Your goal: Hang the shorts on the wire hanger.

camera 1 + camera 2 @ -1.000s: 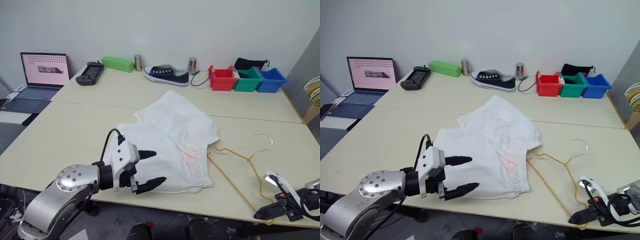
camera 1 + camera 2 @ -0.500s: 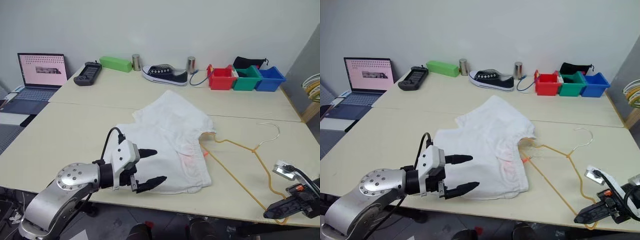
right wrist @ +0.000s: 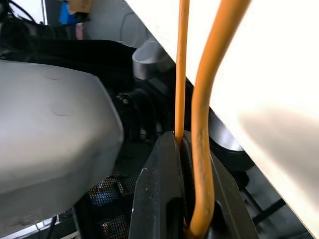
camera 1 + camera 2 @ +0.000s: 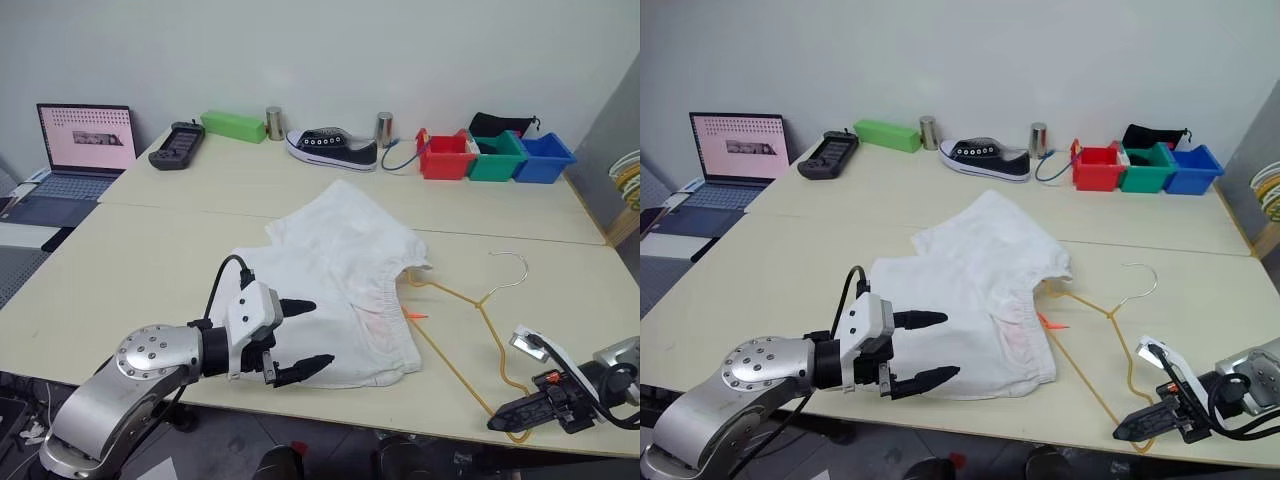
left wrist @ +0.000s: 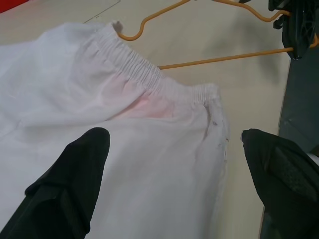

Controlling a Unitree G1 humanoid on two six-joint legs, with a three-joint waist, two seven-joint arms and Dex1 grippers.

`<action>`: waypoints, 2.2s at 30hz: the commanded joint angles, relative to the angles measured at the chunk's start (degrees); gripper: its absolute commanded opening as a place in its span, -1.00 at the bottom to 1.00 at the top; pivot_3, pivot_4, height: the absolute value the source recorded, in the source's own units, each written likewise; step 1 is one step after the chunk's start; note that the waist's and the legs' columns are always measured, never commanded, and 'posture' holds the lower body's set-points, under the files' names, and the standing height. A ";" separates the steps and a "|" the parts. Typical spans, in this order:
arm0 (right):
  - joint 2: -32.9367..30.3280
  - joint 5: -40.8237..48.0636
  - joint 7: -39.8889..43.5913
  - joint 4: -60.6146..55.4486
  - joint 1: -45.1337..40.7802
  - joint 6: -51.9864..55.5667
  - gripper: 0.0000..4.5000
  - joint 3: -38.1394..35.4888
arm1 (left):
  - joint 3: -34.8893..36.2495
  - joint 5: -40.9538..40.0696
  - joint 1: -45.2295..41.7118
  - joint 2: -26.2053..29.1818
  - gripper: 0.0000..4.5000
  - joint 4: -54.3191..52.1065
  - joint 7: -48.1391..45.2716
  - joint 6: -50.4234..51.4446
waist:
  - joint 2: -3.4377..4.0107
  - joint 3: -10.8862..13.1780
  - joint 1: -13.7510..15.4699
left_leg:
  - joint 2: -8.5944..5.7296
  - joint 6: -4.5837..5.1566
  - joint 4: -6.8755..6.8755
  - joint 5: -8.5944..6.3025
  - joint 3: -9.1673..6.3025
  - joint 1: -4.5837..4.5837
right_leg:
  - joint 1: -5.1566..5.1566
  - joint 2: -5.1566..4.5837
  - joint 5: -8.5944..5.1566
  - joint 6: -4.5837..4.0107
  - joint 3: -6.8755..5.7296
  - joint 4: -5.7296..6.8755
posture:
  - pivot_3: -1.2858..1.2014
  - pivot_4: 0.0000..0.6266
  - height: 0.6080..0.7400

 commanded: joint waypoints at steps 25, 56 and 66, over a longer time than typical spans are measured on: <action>18.66 40.00 -39.67 29.57 -16.48 12.02 -1.00 -0.54 | -0.86 1.75 -1.49 0.59 0.99 0.22 -0.07 -2.07 | -0.03 -0.06 -1.36 | 0.01 0.02 0.09 0.02 -0.07 -0.18 | 0.22 0.13 0.08 0.11 0.05 0.06 | -0.12 -0.82 1.00; 20.61 -36.48 -30.09 6.30 -36.66 -39.26 -1.00 23.61 | -6.38 12.82 -49.73 9.44 0.99 41.78 -22.85 -19.14 | 0.32 -0.29 -2.52 | 0.30 0.05 0.11 0.11 0.19 -0.64 | -0.68 0.19 0.49 0.05 -0.05 0.48 | -0.11 -0.98 1.00; 27.77 -48.79 -27.47 4.11 -42.14 -40.89 -1.00 25.26 | -15.84 27.47 -56.99 4.57 0.99 60.11 -30.68 -41.70 | 0.28 -0.32 -3.37 | 0.40 -0.26 0.14 0.30 0.16 -0.64 | -0.99 0.17 0.52 -0.03 -0.22 1.08 | -0.12 -1.00 1.00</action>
